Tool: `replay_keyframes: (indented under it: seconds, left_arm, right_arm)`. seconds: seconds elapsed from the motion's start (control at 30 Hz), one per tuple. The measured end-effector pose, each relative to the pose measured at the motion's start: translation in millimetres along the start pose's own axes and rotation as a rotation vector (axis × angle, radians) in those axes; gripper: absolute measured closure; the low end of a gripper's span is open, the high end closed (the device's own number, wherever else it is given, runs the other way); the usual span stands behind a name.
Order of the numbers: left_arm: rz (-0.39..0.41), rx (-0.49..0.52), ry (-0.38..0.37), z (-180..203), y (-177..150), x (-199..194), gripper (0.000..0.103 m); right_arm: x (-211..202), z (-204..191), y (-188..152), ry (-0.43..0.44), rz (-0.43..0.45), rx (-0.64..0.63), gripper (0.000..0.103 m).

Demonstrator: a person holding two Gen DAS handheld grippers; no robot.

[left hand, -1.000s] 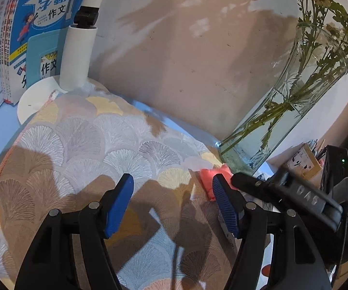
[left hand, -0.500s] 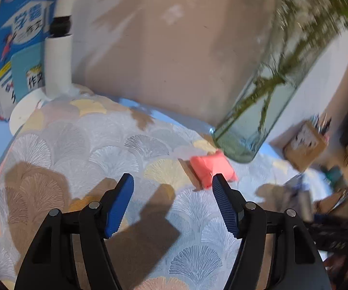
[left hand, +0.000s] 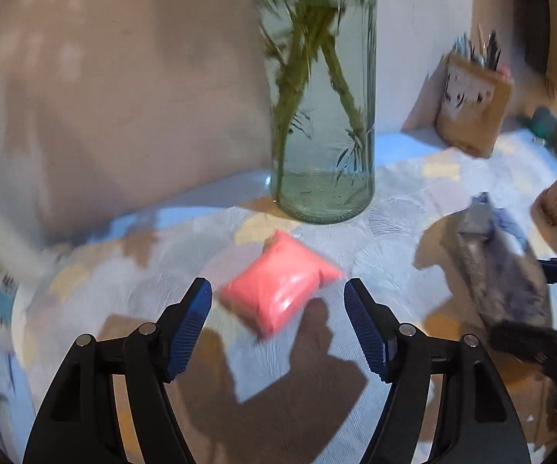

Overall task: Organize soft objects
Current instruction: 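Grasp the blue-printed Dafi pack with the right tool while the left tool grasps the pink pouch, then carry the Dafi pack and pink pouch to the glass bowl and open both tools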

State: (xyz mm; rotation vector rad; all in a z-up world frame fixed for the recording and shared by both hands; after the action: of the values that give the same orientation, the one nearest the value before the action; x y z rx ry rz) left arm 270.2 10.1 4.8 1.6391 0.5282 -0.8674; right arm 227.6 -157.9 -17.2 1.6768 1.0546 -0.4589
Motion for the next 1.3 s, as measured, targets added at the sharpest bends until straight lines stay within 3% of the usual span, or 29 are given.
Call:
replay_keyframes:
  seconds: [0.1,0.13,0.23,0.27,0.37,0.5,0.67,0.93,1.07,1.3]
  left_arm:
    - [-0.020,0.034,-0.042,1,4,14,0.034]
    - [-0.028,0.037,-0.068,2,3,17,0.039]
    - [-0.048,0.051,-0.121,12,-3,20,0.072]
    - [-0.028,0.067,-0.120,17,-6,17,0.073]
    - [-0.010,0.064,-0.111,24,-11,9,0.074]
    - [0.026,0.019,-0.125,32,-20,-8,0.075]
    - [0.073,-0.001,-0.121,38,-44,-51,0.075]
    - [0.159,-0.016,-0.135,63,-69,-121,0.075]
    - [0.236,0.009,-0.150,84,-66,-163,0.075]
    - [0.398,0.051,-0.183,137,-49,-242,0.075]
  right_arm:
    - [-1,0,0,0.009,0.002,0.002,0.004]
    - [-1,-1,0,0.008,0.001,0.001,0.004]
    - [0,-2,0,0.002,0.002,-0.003,0.004]
    - [0,-2,0,-0.002,0.004,-0.003,0.005]
    - [-3,-1,0,-0.009,0.021,-0.001,0.027]
    - [-6,4,0,0.019,0.035,0.025,0.034]
    - [-19,10,-5,0.081,0.061,0.065,0.035]
    - [-63,-3,-55,0.177,0.052,0.107,0.035]
    - [-110,-19,-70,0.174,0.100,0.051,0.035]
    - [-216,-30,-70,0.119,0.276,-0.015,0.035]
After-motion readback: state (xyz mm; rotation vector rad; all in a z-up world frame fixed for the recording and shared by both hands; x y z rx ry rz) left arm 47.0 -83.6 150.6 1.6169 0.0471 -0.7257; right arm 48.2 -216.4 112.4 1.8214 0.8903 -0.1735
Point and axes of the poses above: each gripper's, at about its wrist camera, not at the fingertips, and x roughly the way its jaws point, z to its right, y to its top, the point moved 3 cm from there along x, roughly the way its jaws point, and after that the axes turned 1 degree about z, right-handed, at the moved point
